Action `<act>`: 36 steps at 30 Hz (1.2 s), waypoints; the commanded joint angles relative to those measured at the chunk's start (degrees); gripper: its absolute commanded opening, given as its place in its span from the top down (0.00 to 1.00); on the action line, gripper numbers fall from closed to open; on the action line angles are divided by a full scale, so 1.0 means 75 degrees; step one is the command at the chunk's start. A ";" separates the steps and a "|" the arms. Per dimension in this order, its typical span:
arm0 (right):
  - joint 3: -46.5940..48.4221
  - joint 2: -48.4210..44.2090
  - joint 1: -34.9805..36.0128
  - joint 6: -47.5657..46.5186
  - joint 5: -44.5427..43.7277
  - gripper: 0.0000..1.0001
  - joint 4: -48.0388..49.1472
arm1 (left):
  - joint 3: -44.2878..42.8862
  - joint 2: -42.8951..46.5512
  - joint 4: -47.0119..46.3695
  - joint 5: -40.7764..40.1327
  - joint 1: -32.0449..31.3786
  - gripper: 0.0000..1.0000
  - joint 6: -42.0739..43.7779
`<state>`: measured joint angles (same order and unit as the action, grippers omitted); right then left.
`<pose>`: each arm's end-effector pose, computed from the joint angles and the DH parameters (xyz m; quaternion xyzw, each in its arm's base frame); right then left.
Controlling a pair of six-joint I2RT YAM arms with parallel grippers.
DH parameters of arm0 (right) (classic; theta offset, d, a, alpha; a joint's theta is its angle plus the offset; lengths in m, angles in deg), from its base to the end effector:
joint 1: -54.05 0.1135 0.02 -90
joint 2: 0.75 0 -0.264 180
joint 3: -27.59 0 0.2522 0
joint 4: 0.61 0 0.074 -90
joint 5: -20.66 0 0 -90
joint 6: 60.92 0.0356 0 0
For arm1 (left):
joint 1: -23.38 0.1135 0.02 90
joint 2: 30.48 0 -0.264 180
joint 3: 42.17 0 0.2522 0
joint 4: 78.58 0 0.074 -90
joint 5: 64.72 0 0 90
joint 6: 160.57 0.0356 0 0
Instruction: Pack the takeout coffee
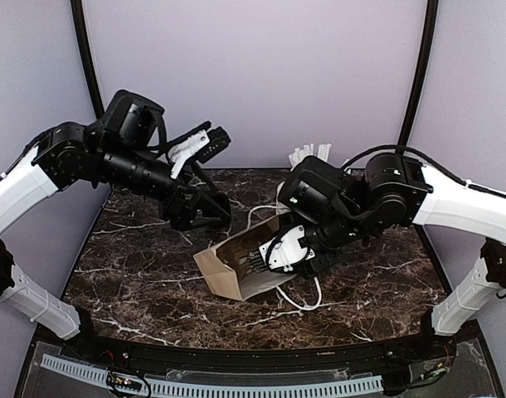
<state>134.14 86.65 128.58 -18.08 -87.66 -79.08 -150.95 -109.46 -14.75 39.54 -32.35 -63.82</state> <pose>0.0911 0.2874 0.3673 -0.8109 0.5006 -0.0874 0.2901 0.1495 -0.2349 0.4372 0.5042 0.7190 -0.2928 0.3783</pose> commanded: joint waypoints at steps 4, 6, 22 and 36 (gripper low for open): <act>-0.0300 -0.0399 0.0043 -0.0245 -0.0497 1.00 0.0746 | 0.1667 0.0956 -0.2304 0.1137 0.1572 0.15 -0.0397; -0.0318 -0.0414 0.0046 -0.0288 -0.0465 1.00 0.0837 | 0.1853 0.0576 -0.2448 0.0756 0.2341 0.15 -0.0942; -0.1234 -0.0308 0.0020 -0.0983 -0.1376 1.00 0.2267 | 0.1309 -0.3991 -0.4502 0.0721 0.3177 0.25 -0.1774; -0.1804 0.0167 -0.0375 -0.1781 -0.1347 1.00 0.3518 | 0.1640 -0.4649 -0.5447 0.2140 0.2828 0.27 -0.1689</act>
<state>120.83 86.67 127.31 -29.56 -97.69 -57.66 -139.28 -143.42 -53.24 51.94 -9.85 -77.00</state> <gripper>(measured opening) 0.714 0.732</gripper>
